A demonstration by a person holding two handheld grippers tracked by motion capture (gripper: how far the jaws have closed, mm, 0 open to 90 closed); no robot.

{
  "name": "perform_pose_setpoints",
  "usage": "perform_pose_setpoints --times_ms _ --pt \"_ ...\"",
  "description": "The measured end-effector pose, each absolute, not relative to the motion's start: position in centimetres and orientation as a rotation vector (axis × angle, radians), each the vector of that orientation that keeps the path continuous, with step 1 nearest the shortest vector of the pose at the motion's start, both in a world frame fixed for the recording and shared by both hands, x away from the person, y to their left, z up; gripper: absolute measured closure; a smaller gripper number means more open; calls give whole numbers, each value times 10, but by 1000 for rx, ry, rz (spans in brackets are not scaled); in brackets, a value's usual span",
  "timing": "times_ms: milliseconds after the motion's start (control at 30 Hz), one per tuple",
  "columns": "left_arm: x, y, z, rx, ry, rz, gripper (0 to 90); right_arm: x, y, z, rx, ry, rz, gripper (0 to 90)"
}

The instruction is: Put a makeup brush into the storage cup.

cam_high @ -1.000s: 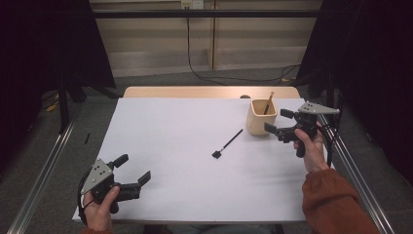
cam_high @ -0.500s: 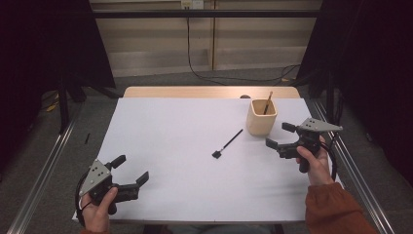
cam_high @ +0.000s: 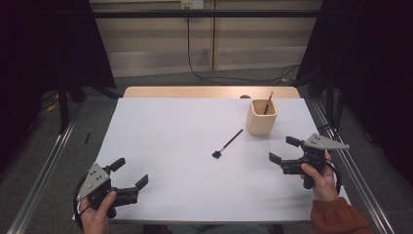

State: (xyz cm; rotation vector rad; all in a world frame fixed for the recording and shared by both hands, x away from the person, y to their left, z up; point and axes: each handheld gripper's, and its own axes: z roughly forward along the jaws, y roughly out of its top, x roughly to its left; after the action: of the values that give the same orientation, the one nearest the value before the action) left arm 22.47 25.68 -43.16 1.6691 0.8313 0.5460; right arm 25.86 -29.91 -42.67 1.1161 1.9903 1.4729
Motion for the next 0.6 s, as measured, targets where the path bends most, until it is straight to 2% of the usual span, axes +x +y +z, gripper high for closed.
perform_pose_setpoints --times_ms 400,600 --pt "225 256 -431 1670 821 541 24 222 -309 -435 1172 1964 1464 37" --pt "224 254 -430 1669 820 511 22 214 -313 -441 1191 1952 1458 25"
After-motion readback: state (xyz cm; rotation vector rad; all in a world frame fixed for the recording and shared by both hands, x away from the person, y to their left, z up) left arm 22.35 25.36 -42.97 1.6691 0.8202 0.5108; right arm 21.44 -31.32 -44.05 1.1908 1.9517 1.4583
